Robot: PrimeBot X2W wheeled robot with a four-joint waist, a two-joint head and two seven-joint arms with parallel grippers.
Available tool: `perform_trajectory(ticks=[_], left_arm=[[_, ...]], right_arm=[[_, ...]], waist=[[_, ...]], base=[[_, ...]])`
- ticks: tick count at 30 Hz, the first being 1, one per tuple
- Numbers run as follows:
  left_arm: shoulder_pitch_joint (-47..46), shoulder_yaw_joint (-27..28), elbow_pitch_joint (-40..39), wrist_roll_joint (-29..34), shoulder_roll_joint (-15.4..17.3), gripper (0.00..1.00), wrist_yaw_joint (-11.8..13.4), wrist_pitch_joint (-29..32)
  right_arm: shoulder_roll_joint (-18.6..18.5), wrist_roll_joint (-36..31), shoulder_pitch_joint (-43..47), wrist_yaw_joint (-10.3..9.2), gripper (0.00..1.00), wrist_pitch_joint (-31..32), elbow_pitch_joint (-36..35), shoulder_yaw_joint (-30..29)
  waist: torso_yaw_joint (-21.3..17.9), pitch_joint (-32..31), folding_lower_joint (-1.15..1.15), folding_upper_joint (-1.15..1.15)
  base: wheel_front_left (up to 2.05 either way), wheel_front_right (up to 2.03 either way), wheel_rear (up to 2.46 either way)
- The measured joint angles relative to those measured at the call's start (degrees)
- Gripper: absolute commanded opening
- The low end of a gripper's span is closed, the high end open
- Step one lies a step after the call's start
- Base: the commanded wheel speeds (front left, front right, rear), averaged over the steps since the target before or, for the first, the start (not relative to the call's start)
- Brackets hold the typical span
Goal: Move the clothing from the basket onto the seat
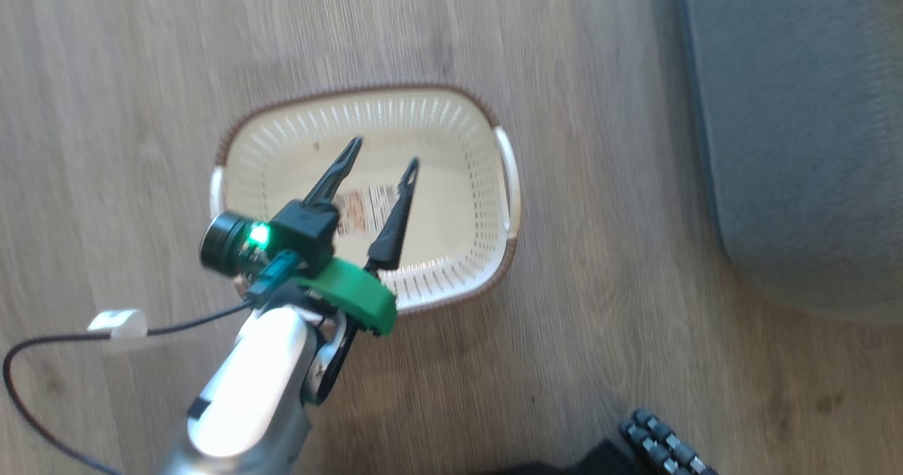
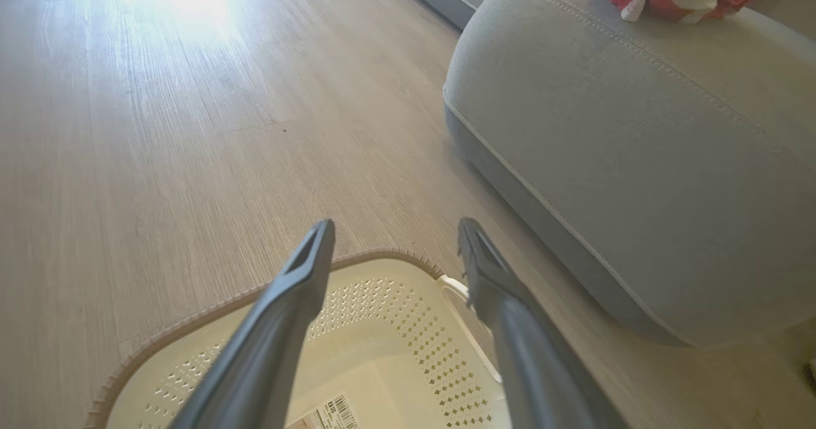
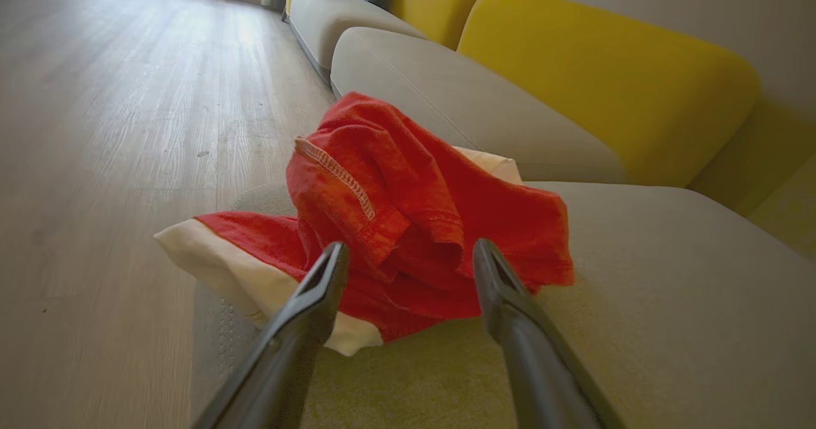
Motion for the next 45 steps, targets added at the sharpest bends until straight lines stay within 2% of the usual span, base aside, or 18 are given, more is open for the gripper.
perform_trajectory(ticks=[4, 10, 12, 15, 18, 22, 26, 36, 37, 45], left_arm=[[3.4, 3.8, 1.0, -1.9, -0.6, 1.0, 0.5, 0.0], [9.7, 10.1, 3.4, -2.4, -1.2, 1.0, 2.1, 0.0], [10.7, 11.1, 3.9, -2.4, -1.2, 1.0, 2.1, 0.0], [13.6, 14.8, 4.5, -2.4, -1.2, 1.0, 2.3, 0.0], [16.2, 18.6, 5.2, -2.3, -1.4, 1.0, 2.2, 0.0], [19.8, 23.0, 5.3, -1.6, -1.7, 1.0, 1.5, 0.0], [22.4, 25.5, 5.3, -0.7, -2.3, 1.0, 0.2, 0.0], [23.2, 27.5, 5.7, 0.9, -3.7, 1.0, -3.3, 0.0], [23.2, 27.6, 6.0, 0.9, -3.7, 0.0, -3.5, 0.0], [26.8, 27.4, 11.3, -0.5, -4.2, 0.0, -3.5, 0.6]], right_arm=[[2.3, 2.2, 9.6, 0.0, 1.0, 0.0, -7.0, 4.0], [6.3, 3.3, 21.9, 0.0, 1.0, 0.0, -16.0, 5.4], [7.2, 3.4, 23.6, 0.0, 1.0, 0.0, -16.9, 5.6], [10.8, 4.8, 28.7, 0.0, 1.0, 0.0, -18.8, 6.5], [13.0, 3.5, 33.9, 0.0, 1.0, 0.0, -19.7, 7.9], [16.5, 2.1, 38.8, -0.01, 1.0, 0.0, -19.9, 8.5], [18.2, -1.1, 41.8, 0.0, 1.0, 0.0, -20.2, 12.7], [19.1, -2.3, 43.8, 0.0, 1.0, 0.0, -20.4, 14.5], [19.1, -2.3, 43.8, 0.0, 0.0, 0.0, -20.1, 14.6], [19.5, -0.8, 47.3, 0.0, 0.0, 0.9, -14.0, 14.7]], waist=[[0.3, -6.0, 0.0, 0.0], [2.6, -14.6, 0.0, 0.0], [3.2, -15.9, 0.0, 0.0], [5.2, -19.6, 0.0, 0.0], [7.2, -23.0, 0.0, 0.0], [9.3, -27.4, -0.01, 0.0], [10.5, -31.0, -0.01, 0.0], [11.6, -34.0, 0.0, 0.0], [11.6, -34.1, 0.0, 0.0], [11.5, -34.2, 0.0, 0.0]], base=[[0.0, 0.0, 0.0], [0.0, 0.0, 0.0], [0.0, 0.0, 0.0], [0.0, 0.0, 0.0], [0.0, 0.0, 0.0], [0.0, 0.0, 0.0], [0.0, 0.0, 0.0], [0.0, 0.0, 0.0], [0.0, 0.0, 0.0], [0.0, 0.0, 0.0]])
